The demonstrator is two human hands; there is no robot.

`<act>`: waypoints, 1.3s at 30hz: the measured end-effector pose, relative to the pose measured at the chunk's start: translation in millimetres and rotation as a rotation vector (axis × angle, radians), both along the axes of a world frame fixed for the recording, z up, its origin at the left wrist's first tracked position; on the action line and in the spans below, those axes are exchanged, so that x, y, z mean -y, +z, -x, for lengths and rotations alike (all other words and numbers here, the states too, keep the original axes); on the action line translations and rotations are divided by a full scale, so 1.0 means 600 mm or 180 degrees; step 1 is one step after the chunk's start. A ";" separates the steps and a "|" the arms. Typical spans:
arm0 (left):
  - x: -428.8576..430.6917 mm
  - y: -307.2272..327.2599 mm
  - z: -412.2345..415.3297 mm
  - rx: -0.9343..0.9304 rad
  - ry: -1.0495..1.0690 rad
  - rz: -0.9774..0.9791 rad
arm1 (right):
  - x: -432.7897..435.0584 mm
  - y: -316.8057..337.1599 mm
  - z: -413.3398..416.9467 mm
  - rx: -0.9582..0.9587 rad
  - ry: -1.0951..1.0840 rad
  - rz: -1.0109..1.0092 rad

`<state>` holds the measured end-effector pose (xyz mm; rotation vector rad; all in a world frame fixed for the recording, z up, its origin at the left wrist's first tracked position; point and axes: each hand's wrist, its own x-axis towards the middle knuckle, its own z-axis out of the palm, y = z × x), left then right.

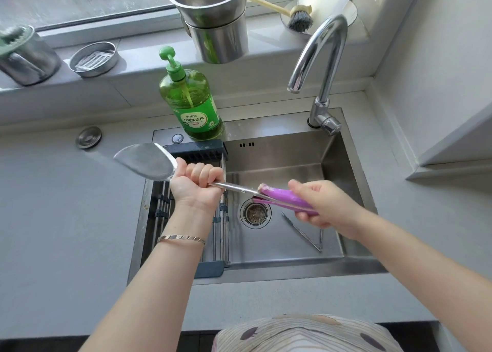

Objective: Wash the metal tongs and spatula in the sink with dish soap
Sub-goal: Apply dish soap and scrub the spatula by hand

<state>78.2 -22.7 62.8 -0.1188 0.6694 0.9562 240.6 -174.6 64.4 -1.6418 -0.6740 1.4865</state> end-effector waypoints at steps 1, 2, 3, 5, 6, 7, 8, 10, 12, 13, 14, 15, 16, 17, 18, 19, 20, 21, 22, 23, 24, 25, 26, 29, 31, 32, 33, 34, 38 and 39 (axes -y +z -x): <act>-0.001 -0.001 0.000 0.0025 0.0115 0.0078 | -0.003 -0.006 0.008 0.0189 -0.0700 -0.0017; 0.000 -0.003 0.000 0.0063 0.0223 0.0167 | -0.005 -0.011 0.016 0.0368 -0.1354 -0.0113; 0.003 -0.008 -0.001 0.0128 0.0317 0.0262 | -0.008 -0.014 0.021 0.0647 -0.1852 -0.0288; 0.011 -0.021 0.004 0.0276 0.0436 0.0436 | -0.016 -0.016 0.030 0.1350 -0.2124 -0.0590; 0.013 -0.027 0.008 0.0334 0.0449 0.0479 | -0.018 -0.015 0.030 0.1395 -0.2048 -0.0653; 0.012 -0.032 0.013 0.0367 0.0437 0.0477 | -0.021 -0.011 0.027 0.1094 -0.1897 -0.0574; 0.007 -0.034 0.020 0.0367 0.0416 0.0438 | -0.023 -0.004 0.023 0.0447 -0.1690 -0.0389; -0.008 -0.035 0.033 0.0312 0.0322 0.0256 | -0.024 0.008 0.010 -0.0810 -0.1019 0.0275; -0.017 -0.030 0.037 0.0295 0.0171 0.0009 | -0.026 0.018 -0.005 -0.1527 -0.0326 0.0856; -0.020 -0.027 0.037 0.0311 0.0141 -0.0104 | -0.027 0.020 -0.009 -0.1694 -0.0130 0.0994; -0.020 -0.025 0.035 0.0334 0.0139 -0.0201 | -0.031 0.023 -0.010 -0.1585 -0.0028 0.1144; -0.020 -0.023 0.032 0.0307 0.0133 -0.0272 | -0.034 0.024 -0.008 -0.1161 0.0048 0.1273; -0.017 -0.021 0.028 0.0230 0.0129 -0.0323 | -0.035 0.020 -0.005 -0.0378 0.0137 0.1316; -0.015 -0.021 0.024 0.0122 0.0151 -0.0326 | -0.035 0.020 0.003 0.0772 0.0262 0.1165; -0.013 -0.022 0.021 0.0034 0.0198 -0.0269 | -0.035 0.021 0.013 0.1895 0.0301 0.0833; -0.012 -0.023 0.019 -0.0013 0.0256 -0.0180 | -0.032 0.019 0.021 0.2627 0.0332 0.0552; -0.012 -0.023 0.016 -0.0043 0.0303 -0.0088 | -0.027 0.016 0.027 0.2953 0.0257 0.0283; -0.013 -0.021 0.012 -0.0154 0.0329 -0.0017 | -0.024 0.013 0.032 0.3043 0.0134 0.0081; -0.012 -0.015 0.006 -0.0343 0.0281 0.0014 | -0.023 0.007 0.034 0.3106 0.0024 -0.0037; -0.005 -0.008 -0.003 -0.0627 0.0152 -0.0001 | -0.023 0.002 0.039 0.3187 -0.0094 -0.0159; 0.009 0.001 -0.017 -0.0932 -0.0060 -0.0046 | -0.027 -0.002 0.044 0.3207 -0.0215 -0.0288; 0.028 0.012 -0.034 -0.1263 -0.0324 -0.0158 | -0.032 -0.002 0.053 0.3219 -0.0274 -0.0378; 0.049 0.023 -0.050 -0.1602 -0.0611 -0.0356 | -0.040 -0.003 0.061 0.3226 -0.0313 -0.0463; 0.087 0.035 -0.078 -0.2347 -0.0693 -0.0908 | -0.062 -0.007 0.082 0.3136 -0.0363 -0.0938; 0.079 0.046 -0.078 -0.2581 -0.0415 -0.1025 | -0.074 -0.008 0.087 0.2856 -0.0233 -0.1186; 0.073 0.054 -0.077 -0.2651 -0.0348 -0.1065 | -0.078 -0.011 0.086 0.2636 -0.0099 -0.1230; 0.066 0.058 -0.073 -0.2696 -0.0319 -0.1109 | -0.081 -0.012 0.083 0.2430 0.0103 -0.1230; 0.060 0.061 -0.067 -0.2768 -0.0313 -0.1140 | -0.085 -0.013 0.081 0.2282 0.0345 -0.1179; 0.034 0.067 -0.019 -0.3414 -0.0615 -0.1565 | -0.110 0.002 0.045 0.2215 0.0848 -0.0853; 0.025 0.066 -0.001 -0.3530 -0.0766 -0.1681 | -0.122 0.012 0.034 0.2232 0.0874 -0.0820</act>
